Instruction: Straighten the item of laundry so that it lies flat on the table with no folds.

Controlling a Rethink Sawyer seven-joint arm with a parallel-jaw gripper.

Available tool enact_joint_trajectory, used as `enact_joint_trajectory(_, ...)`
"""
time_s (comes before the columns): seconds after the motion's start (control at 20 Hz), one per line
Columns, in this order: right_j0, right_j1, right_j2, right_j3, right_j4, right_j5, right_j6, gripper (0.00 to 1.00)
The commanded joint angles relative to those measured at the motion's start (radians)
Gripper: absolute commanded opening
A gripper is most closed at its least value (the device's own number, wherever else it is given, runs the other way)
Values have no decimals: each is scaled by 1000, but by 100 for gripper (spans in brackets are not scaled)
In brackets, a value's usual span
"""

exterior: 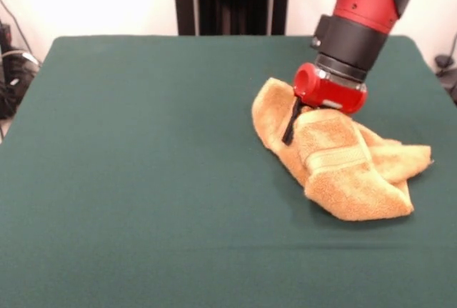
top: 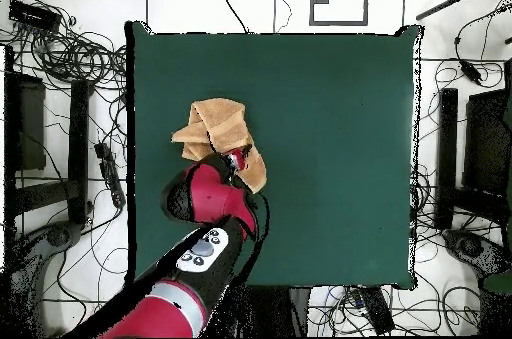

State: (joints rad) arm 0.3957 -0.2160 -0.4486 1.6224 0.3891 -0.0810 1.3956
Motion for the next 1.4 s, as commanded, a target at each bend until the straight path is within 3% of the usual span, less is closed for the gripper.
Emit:
enact_joint_trajectory(0.05,-228,-99,275,58,-253,-57,94,100)
enact_joint_trajectory(0.1,-229,-76,279,34,-248,-58,97,100)
enact_joint_trajectory(0.2,-248,-135,286,68,-288,-40,110,100)
enact_joint_trajectory(0.3,-259,-120,290,54,-314,-45,133,100)
enact_joint_trajectory(0.45,-271,-174,291,89,-363,-30,161,100)
enact_joint_trajectory(0.6,-280,-147,292,82,-385,-53,180,100)
enact_joint_trajectory(0.75,-263,-164,274,70,-380,-12,179,100)
enact_joint_trajectory(1.1,-245,-85,267,28,-362,-50,190,100)
enact_joint_trajectory(1.4,-228,-109,263,29,-351,-21,190,100)
